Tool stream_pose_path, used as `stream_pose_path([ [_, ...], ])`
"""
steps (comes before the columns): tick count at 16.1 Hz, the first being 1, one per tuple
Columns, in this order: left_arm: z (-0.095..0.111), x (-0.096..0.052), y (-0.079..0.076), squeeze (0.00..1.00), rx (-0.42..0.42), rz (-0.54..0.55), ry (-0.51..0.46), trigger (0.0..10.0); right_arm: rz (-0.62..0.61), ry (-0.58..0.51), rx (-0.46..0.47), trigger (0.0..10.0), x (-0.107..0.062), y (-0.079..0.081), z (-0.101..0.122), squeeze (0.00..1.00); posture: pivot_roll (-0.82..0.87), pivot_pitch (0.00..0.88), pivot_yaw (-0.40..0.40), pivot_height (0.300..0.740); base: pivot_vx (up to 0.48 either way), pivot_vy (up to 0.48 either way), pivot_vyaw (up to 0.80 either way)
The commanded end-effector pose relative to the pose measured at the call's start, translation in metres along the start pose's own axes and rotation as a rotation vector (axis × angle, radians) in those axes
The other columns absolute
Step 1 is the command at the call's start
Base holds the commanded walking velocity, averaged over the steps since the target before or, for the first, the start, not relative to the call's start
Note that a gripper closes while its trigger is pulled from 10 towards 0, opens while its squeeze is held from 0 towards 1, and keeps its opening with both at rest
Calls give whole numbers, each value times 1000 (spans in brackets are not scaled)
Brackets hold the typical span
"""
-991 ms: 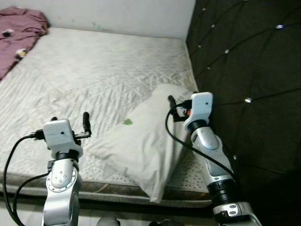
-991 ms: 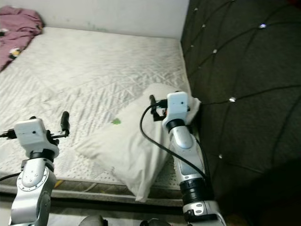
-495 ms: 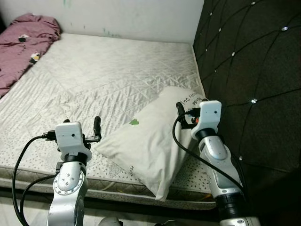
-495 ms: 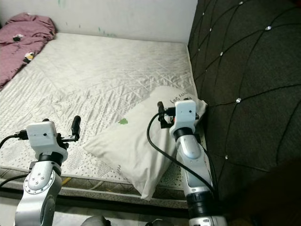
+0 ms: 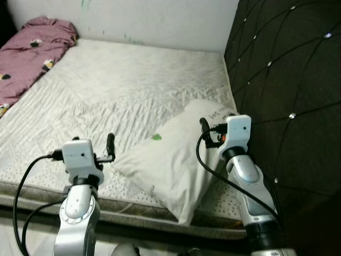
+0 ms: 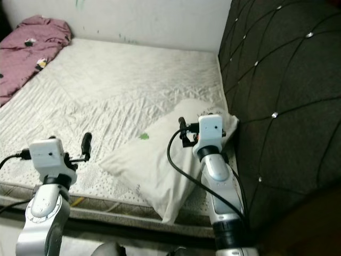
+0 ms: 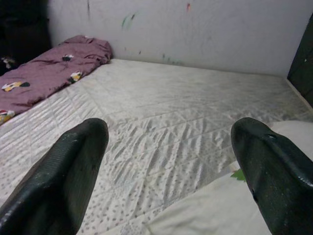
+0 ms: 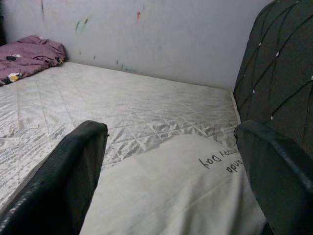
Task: Clean up the room
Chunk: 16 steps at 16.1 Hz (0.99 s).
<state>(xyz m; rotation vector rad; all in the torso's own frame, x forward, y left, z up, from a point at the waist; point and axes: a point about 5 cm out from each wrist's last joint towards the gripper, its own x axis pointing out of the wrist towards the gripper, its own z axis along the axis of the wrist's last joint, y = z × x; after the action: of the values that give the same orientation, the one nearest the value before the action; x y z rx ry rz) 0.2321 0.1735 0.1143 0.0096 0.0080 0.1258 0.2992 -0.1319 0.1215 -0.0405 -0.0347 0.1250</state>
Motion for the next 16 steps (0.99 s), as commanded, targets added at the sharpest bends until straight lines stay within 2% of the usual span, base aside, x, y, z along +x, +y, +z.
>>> stream_pose_path([
  [1,2,-1,-1,0,2,0,1,10000,-2,-3,-2,10000,-1,-3,2,0,-12,0,-34,655,0,0,0],
  [8,4,1,-5,0,-13,-36,-6,10000,-12,12,-24,10000,-1,-8,0,0,-11,1,-51,655,0,0,0],
  [15,6,2,-2,0,-33,-67,-14,10000,-5,23,-23,10000,1,-4,-1,0,-9,39,-52,655,0,0,0],
  [16,7,2,-2,0,-38,-76,-26,10000,-3,13,-24,10000,1,-3,1,0,-7,21,-53,655,0,0,0],
])
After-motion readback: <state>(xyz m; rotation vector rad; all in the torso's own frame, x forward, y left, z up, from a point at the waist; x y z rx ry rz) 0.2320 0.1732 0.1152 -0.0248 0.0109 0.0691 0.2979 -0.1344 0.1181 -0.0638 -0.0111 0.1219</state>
